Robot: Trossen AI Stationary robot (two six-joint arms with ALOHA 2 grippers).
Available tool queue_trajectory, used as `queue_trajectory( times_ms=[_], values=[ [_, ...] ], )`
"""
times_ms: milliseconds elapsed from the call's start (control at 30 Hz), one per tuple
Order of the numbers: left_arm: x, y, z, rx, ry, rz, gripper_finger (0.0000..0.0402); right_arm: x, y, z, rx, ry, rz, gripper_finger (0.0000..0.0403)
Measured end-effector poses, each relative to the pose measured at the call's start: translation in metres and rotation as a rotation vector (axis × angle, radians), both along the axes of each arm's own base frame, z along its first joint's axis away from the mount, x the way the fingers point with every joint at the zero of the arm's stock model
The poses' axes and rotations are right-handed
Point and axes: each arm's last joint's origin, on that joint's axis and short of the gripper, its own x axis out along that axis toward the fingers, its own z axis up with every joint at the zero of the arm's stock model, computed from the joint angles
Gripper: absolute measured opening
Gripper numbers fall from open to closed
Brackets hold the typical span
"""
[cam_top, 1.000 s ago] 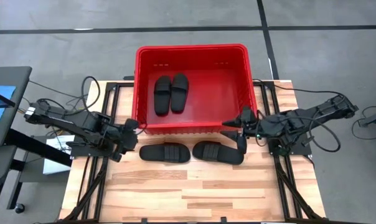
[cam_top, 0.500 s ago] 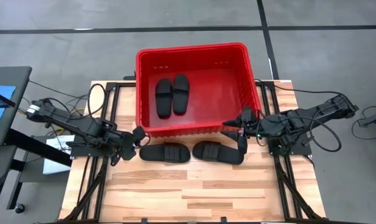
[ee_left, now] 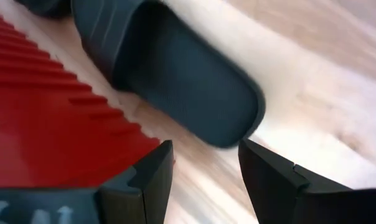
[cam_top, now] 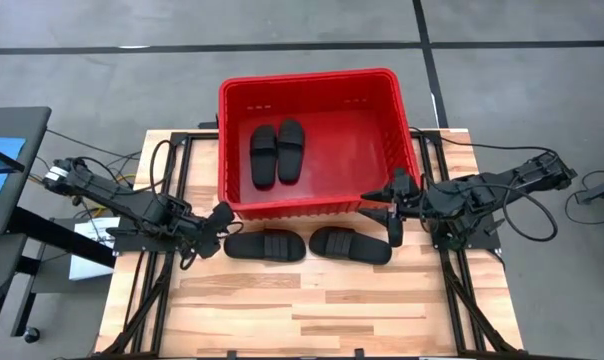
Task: Pick and place slides into bin
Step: Put the black slide into the red bin
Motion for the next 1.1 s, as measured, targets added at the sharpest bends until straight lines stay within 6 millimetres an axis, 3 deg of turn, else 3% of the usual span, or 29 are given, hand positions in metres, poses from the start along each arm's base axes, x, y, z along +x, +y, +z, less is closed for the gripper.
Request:
queue_trajectory(
  times_ms=[367,600,1100],
  values=[
    [-0.007,-0.004,0.014,0.225,-0.050,0.018,0.0174,0.000,0.000,0.000,-0.001,0.001,0.000,0.0182],
    [-0.008,-0.024,0.027,0.117,-0.106,-0.095,0.0174,0.000,0.000,0.000,0.019,-0.003,-0.005,0.0182],
    [0.001,-0.049,-0.001,0.160,0.089,-0.252,0.0174,0.001,0.000,0.000,0.017,-0.001,0.003,0.0182]
  ],
)
